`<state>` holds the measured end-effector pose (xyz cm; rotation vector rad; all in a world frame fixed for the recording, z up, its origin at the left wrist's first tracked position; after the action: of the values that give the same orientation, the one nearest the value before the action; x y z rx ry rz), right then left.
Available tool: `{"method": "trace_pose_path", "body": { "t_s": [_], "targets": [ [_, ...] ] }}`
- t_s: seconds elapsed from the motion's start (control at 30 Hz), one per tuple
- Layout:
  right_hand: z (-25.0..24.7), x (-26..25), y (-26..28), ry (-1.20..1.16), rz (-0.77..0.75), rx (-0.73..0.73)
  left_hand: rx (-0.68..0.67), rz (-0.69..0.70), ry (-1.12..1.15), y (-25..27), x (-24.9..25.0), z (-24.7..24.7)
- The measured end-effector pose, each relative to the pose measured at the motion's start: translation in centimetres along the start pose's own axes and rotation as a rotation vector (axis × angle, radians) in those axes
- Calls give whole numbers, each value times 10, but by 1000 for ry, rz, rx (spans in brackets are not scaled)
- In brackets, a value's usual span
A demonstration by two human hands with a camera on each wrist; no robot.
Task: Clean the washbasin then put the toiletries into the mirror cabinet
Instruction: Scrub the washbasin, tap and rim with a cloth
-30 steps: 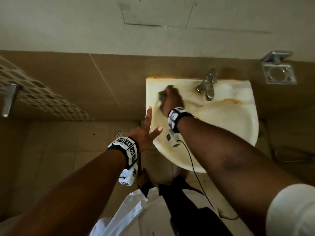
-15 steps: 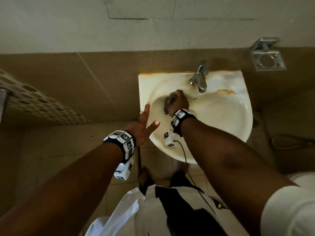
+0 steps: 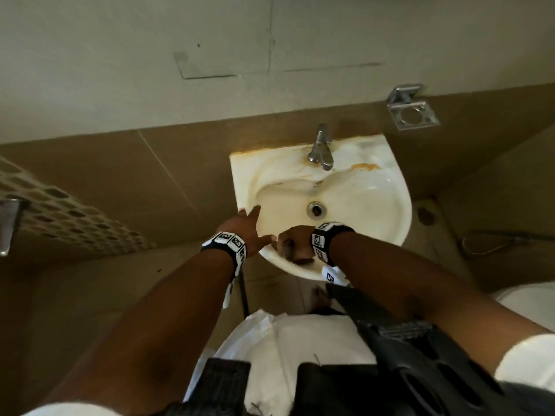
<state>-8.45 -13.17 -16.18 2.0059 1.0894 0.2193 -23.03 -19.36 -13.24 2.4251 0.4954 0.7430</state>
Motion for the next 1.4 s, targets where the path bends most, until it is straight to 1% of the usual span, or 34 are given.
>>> {"method": "trace_pose_path", "body": {
  "t_s": [0.03, 0.1, 0.17, 0.23, 0.27, 0.3, 0.33, 0.37, 0.4, 0.43, 0.5, 0.57, 0.63, 0.67, 0.77, 0.83, 0.93, 1.0, 1.07, 1.13, 1.2, 1.23, 1.3, 1.33, 1.37, 1.4],
  "targets": [
    [6, 11, 6, 29, 26, -59, 24, 6, -53, -2, 6, -1],
    [15, 39, 24, 64, 93, -127, 60, 36, -97, -3, 23, -2],
    [16, 72, 44, 95, 167, -98, 77, 63, -102, -4, 41, -1],
    [9, 103, 69, 175, 216, -15, 74, 103, -122, -6, 61, 0],
    [8, 115, 80, 166, 249, 13, 74, 120, -139, -7, 69, 1],
    [4, 130, 89, 172, 280, 64, 76, 135, -158, -9, 78, 2],
    [0, 144, 100, 124, 299, 137, 80, 149, -178, -11, 91, 4],
    [2, 153, 102, 87, 278, 157, 78, 153, -195, -12, 95, 5],
    [2, 168, 108, 83, 263, 218, 77, 164, -215, -14, 108, 8],
    [-2, 179, 117, -38, 325, 272, 78, 176, -235, -17, 118, 12],
    [-16, 202, 134, -129, 460, 455, 79, 198, -261, -24, 142, 19],
    [-25, 227, 138, -182, 546, 523, 85, 202, -255, -32, 162, 28],
    [-34, 254, 136, -221, 586, 556, 97, 167, -226, -41, 170, 34],
    [-38, 264, 134, -235, 601, 583, 110, 133, -216, -42, 165, 36],
    [-55, 299, 116, -295, 607, 640, 173, -25, -191, -44, 143, 35],
    [-69, 313, 95, -335, 566, 666, 215, -149, -163, -40, 118, 33],
    [-85, 322, 59, -347, 485, 676, 259, -296, -138, -29, 80, 37],
    [-95, 316, 40, -320, 454, 709, 268, -366, -118, -19, 61, 43],
    [-105, 300, 22, -320, 373, 775, 289, -429, -77, -9, 51, 48],
    [-112, 274, 7, -291, 293, 780, 333, -462, -28, -2, 51, 53],
    [-111, 244, -3, -424, 208, 803, 375, -466, 27, 3, 56, 56],
    [-108, 228, -9, -420, 144, 806, 385, -467, 57, 3, 59, 59],
    [-95, 193, -10, -419, 0, 721, 396, -460, 96, 0, 67, 60],
    [-85, 176, -6, -457, -97, 663, 396, -452, 100, -3, 70, 59],
    [-74, 164, -1, -409, -178, 628, 393, -438, 95, -7, 73, 58],
    [-66, 157, 6, -360, -225, 622, 387, -420, 87, -11, 76, 57]
  ]
}}
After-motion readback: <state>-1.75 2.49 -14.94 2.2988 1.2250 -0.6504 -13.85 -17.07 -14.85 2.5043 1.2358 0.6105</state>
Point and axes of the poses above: each hand's wrist, its own y-axis away from the middle knuckle, its own z-axis out of the palm, x = y × z, the point moved 6 cm from there along -y, towards the middle knuckle, and after that the axes turned 11 degrees about y, right-handed, at the moved point
